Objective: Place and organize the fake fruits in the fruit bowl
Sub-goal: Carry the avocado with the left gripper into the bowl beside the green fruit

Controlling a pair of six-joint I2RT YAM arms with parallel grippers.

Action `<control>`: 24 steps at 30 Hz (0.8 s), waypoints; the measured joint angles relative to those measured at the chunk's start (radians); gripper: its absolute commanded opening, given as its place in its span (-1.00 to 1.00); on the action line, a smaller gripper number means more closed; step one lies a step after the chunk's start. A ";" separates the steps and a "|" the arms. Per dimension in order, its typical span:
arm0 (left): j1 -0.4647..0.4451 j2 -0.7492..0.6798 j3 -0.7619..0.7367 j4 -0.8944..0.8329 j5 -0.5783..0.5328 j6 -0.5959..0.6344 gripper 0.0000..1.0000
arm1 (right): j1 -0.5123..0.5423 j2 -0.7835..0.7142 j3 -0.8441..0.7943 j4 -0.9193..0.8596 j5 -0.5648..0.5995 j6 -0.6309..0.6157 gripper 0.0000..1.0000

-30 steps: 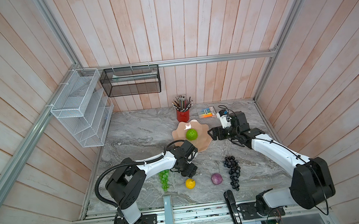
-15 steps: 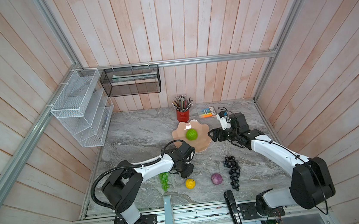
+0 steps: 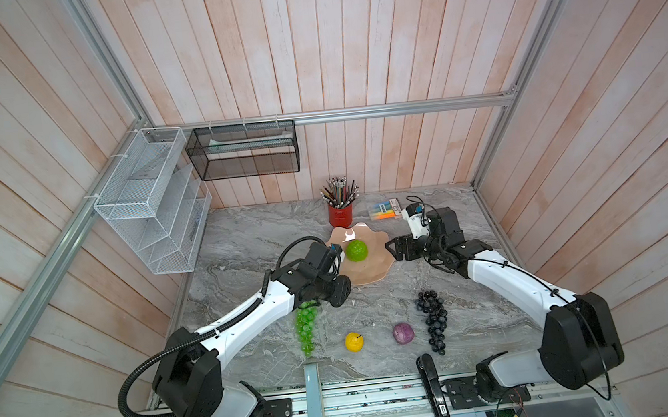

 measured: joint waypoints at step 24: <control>0.215 0.577 0.505 0.013 0.032 -0.107 -0.28 | 0.016 -0.022 0.006 -0.005 -0.022 -0.016 0.71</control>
